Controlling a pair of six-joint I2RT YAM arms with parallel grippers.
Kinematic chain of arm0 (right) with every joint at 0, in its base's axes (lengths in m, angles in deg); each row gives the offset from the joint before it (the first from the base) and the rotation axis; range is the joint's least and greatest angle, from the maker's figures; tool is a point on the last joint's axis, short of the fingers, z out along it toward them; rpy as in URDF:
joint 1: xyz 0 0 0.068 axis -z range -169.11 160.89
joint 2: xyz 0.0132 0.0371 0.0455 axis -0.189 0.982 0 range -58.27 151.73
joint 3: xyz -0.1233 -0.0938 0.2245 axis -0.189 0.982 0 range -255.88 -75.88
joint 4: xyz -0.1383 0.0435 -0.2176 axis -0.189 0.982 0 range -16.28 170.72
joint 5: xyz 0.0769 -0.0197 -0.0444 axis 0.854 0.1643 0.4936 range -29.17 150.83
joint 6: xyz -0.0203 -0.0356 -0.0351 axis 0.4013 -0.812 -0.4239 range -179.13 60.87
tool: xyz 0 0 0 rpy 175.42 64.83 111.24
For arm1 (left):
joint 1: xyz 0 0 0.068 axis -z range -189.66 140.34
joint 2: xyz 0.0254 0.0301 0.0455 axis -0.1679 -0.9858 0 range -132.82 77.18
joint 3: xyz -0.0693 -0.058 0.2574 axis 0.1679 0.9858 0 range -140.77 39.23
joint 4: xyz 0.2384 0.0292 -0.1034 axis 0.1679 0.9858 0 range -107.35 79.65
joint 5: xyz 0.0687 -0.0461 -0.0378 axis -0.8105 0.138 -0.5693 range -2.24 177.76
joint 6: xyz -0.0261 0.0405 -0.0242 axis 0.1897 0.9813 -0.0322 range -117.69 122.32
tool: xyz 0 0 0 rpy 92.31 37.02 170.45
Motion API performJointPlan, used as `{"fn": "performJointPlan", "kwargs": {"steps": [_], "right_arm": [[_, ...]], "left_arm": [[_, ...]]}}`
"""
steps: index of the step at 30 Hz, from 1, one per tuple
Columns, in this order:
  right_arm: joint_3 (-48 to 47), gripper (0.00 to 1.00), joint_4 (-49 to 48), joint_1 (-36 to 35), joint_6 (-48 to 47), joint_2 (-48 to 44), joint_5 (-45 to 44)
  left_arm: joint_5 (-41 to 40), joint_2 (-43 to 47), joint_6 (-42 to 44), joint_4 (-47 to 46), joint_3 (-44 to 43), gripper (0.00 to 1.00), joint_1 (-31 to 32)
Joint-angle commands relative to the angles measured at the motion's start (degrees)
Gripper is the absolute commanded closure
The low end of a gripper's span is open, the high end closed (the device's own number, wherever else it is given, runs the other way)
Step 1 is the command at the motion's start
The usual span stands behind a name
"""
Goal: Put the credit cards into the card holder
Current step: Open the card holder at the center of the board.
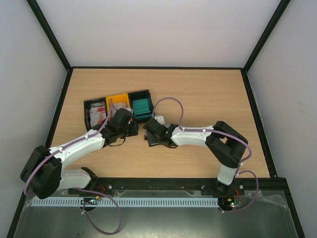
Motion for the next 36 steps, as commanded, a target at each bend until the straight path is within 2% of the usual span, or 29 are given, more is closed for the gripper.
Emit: {"fn": "performJointPlan", "kwargs": {"steps": [1,8,13,16,19,28,36], "right_arm": [[0.9,0.68,1.6,0.0,1.8,-2.1,-2.4],[1.4,0.8,1.7,-0.1,2.0,-1.9,-1.7],[1.9,0.82,1.1,-0.1,2.6,-3.3,-1.3],[2.1,0.87,1.3,-0.1,3.3,-4.5,-2.4],[2.2,0.89,2.3,-0.1,4.3,-5.5,-4.7],[1.2,0.85,9.4,0.1,6.5,-4.5,-15.0],[0.6,0.69,15.4,0.7,8.8,-3.8,-22.9]], "left_arm": [[1.5,0.7,0.6,-1.1,0.7,0.82,-0.2],[2.3,0.0,0.7,-1.5,0.8,0.82,-0.3],[3.3,0.0,0.8,-1.8,0.9,0.82,-0.2],[4.0,0.1,1.0,-1.9,0.9,0.82,-0.3],[5.0,0.2,1.3,-2.3,0.8,0.81,-0.3],[7.5,-0.5,2.2,-3.3,0.7,0.8,-0.3],[7.9,-0.7,2.2,-3.3,0.3,0.78,-0.2]]}}
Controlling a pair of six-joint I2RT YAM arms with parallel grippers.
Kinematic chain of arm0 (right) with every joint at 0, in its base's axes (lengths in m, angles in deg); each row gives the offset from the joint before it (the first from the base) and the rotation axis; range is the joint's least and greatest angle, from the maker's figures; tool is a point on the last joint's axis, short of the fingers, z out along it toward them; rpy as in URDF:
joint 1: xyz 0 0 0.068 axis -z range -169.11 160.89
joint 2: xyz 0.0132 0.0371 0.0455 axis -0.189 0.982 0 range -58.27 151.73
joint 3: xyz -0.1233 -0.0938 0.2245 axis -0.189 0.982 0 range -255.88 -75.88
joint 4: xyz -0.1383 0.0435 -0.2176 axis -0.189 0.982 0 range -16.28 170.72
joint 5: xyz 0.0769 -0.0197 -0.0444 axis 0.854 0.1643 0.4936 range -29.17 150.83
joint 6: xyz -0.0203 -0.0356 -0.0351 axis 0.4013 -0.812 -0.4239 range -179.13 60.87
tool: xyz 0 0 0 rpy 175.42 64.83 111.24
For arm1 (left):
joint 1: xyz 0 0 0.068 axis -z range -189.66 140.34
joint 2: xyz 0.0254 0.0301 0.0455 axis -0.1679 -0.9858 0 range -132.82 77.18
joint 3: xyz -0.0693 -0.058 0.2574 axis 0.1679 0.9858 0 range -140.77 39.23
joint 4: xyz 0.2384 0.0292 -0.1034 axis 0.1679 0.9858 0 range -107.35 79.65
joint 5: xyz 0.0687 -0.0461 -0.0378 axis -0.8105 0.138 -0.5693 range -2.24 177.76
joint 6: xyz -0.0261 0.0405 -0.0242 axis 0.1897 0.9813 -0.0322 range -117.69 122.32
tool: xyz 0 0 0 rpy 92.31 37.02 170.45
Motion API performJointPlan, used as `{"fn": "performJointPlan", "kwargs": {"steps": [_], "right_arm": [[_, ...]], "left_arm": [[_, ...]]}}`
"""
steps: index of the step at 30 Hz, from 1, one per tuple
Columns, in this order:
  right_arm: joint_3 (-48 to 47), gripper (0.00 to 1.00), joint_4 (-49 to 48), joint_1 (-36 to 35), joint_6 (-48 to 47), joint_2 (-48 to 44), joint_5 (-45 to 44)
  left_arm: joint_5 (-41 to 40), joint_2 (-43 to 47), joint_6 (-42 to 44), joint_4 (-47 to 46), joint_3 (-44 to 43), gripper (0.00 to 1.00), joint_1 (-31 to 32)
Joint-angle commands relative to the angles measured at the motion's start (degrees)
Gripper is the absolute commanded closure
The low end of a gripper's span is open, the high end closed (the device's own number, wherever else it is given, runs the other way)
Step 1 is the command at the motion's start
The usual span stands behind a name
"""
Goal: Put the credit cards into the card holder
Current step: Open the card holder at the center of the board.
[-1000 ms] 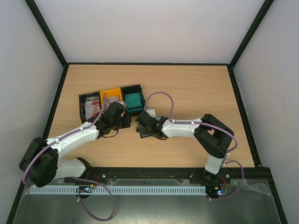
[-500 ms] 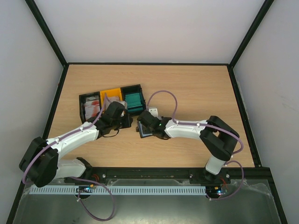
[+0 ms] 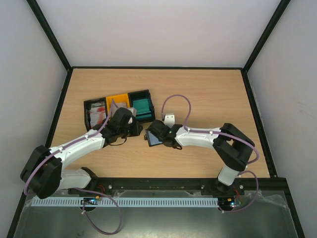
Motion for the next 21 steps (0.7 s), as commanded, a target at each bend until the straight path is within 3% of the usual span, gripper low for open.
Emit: {"fn": "performJointPlan", "kwargs": {"steps": [1,7,15,21], "right_arm": [[-1.0,0.66,6.3,0.8,2.3,1.2,-8.5],[-3.3,0.62,8.8,2.3,1.5,1.6,-10.8],[-0.6,0.67,-3.5,2.3,-7.7,-5.9,6.6],[4.6,0.65,-9.1,2.3,-5.0,-11.1,11.8]], "left_arm": [[0.9,-0.7,0.7,-0.7,0.2,0.77,-0.3],[0.9,-0.6,0.9,-0.3,-0.3,0.72,-0.3],[-3.2,1.3,1.5,2.2,-1.9,0.67,-0.3],[-8.8,3.4,5.9,8.1,-6.3,0.5,-0.3]]}}
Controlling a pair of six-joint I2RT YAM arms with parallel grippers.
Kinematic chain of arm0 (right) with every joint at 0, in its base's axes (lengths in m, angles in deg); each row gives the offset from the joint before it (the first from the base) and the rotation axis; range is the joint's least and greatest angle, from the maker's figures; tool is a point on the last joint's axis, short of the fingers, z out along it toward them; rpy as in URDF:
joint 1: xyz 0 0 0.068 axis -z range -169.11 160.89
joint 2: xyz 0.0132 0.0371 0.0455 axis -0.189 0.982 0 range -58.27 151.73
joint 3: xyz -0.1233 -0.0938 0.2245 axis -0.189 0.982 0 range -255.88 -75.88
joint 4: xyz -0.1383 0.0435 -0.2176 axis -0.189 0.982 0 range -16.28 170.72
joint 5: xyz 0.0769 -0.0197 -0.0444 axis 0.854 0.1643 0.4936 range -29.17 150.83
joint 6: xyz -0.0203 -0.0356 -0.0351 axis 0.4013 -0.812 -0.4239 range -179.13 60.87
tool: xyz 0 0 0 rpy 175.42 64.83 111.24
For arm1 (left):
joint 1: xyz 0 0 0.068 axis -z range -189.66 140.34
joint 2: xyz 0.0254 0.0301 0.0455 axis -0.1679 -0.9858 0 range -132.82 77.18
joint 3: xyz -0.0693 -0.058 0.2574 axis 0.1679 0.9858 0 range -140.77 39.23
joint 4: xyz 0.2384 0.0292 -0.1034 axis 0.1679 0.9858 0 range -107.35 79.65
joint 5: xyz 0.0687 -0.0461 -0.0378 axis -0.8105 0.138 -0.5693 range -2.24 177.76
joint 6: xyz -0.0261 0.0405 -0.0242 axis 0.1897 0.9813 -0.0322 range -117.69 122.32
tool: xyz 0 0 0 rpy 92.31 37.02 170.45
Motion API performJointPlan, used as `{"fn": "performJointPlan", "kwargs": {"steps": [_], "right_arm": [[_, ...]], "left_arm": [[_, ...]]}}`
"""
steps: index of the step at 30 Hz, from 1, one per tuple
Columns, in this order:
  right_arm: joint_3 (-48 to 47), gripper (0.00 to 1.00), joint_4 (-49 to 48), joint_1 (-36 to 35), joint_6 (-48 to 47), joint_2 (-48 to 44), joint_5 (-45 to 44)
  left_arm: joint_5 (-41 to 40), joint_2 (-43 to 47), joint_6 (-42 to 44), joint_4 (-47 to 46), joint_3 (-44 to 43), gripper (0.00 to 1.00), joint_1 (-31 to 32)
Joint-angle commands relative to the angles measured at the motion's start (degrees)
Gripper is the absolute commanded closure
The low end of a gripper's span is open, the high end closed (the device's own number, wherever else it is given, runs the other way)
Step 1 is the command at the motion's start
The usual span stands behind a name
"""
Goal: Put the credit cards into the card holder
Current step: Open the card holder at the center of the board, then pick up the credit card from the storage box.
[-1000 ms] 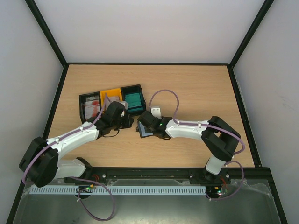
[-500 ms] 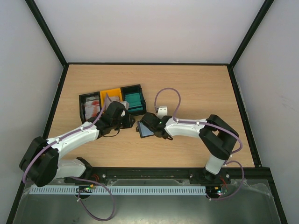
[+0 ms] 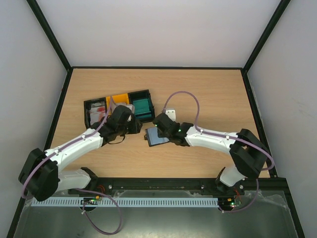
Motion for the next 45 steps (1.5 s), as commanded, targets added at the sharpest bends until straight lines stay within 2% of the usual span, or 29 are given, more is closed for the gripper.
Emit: {"fn": "performJointPlan", "kwargs": {"steps": [1,4,7,13,16,23,30,38,45], "right_arm": [[4.6,0.65,-5.6,0.0,1.2,-4.3,5.2],[6.4,0.63,-7.3,0.0,2.5,-6.4,6.0],[7.9,0.6,-9.3,0.4,3.5,-8.0,6.8],[12.0,0.58,-15.3,5.4,5.1,-10.5,14.1],[14.1,0.58,-17.3,9.3,5.6,-11.8,17.7],[15.4,0.58,-13.0,14.5,0.9,-15.6,21.9],[15.6,0.58,-9.1,17.3,-3.9,-13.2,24.2],[14.2,0.58,-7.0,18.3,-6.9,-10.1,24.4],[12.2,0.59,-5.1,18.5,-6.9,-8.4,23.3]], "left_arm": [[-4.8,1.9,5.0,6.3,-5.6,0.47,-0.4],[-6.6,-0.8,8.5,11.0,-10.2,0.42,-0.6],[-7.2,-5.1,11.5,14.5,-14.6,0.43,-1.5],[3.4,-14.9,26.9,11.1,-21.4,0.44,-1.6],[3.7,-22.4,32.8,12.5,-27.9,0.47,-1.8],[5.0,-37.2,44.3,21.3,-41.6,0.52,-4.2],[10.7,-41.3,50.5,26.5,-47.0,0.55,-8.2],[11.5,-46.7,54.0,31.6,-48.8,0.59,-9.9],[14.5,-46.6,56.3,31.3,-49.3,0.69,-10.2]]}}
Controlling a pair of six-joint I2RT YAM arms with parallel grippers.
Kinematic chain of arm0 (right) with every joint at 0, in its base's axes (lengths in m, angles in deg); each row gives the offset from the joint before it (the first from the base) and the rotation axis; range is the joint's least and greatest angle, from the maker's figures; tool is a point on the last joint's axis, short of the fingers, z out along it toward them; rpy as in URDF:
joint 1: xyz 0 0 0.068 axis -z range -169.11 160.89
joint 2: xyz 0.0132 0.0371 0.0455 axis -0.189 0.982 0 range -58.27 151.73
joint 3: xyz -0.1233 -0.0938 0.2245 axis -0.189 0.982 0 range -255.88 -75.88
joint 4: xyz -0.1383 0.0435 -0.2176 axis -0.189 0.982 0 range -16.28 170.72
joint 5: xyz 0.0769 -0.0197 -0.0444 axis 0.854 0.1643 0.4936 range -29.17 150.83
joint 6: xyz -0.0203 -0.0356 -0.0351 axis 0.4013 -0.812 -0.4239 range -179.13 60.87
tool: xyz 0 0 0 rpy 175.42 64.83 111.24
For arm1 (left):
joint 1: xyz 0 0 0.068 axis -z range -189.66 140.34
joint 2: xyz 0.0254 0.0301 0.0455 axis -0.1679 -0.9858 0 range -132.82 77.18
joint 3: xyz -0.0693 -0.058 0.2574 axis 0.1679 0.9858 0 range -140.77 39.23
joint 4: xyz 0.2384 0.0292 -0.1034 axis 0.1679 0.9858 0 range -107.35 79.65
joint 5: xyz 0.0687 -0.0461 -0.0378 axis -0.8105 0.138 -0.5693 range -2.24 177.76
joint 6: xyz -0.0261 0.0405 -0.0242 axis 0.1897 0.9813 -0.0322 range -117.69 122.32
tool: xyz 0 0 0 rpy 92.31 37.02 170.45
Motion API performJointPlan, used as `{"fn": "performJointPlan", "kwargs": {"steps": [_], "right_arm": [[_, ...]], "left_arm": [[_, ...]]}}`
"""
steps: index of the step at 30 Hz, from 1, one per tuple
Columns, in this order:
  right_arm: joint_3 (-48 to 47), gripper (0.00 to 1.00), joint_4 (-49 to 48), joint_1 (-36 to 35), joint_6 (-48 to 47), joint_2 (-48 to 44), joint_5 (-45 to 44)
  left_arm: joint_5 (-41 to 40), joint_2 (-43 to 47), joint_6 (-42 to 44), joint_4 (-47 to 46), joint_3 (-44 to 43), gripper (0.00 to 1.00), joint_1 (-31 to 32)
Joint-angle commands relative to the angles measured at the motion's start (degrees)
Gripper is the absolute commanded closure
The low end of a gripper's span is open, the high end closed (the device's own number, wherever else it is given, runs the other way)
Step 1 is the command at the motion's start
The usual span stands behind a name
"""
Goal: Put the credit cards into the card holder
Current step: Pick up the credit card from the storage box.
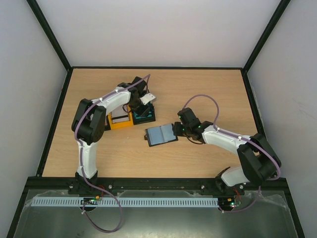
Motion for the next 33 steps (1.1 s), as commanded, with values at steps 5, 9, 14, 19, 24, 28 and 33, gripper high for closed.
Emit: {"fn": "performJointPlan", "kwargs": {"steps": [5,9,14,19,24,28,33], "right_arm": [[-1.8,0.59,4.4,0.3,-0.3,-0.8,-2.9],[-1.8,0.59,5.6,0.3,0.2,-1.8,-4.3],[-1.4,0.59,5.9,0.3,0.9,-2.6,-3.5],[-1.4,0.59,5.5,0.3,2.2,-3.5,-2.2],[-2.3,0.58,4.3,0.3,2.8,-4.7,0.4],[-3.3,0.58,3.2,0.3,3.5,-5.0,2.1],[-4.0,0.54,0.5,0.3,4.8,-4.7,4.3]], "left_arm": [[2.4,-0.5,3.5,2.6,-1.7,0.76,-0.7],[2.5,0.1,4.1,2.8,-0.9,0.82,-0.7],[1.9,1.8,4.4,3.1,-0.7,0.89,-0.7],[1.7,3.4,4.9,4.3,-1.3,0.95,-0.7],[2.0,5.7,5.4,4.7,-1.5,0.97,-0.8],[2.6,7.5,5.6,4.2,-1.3,0.97,-1.0],[3.8,9.5,4.8,2.4,0.2,0.97,-1.6]]}}
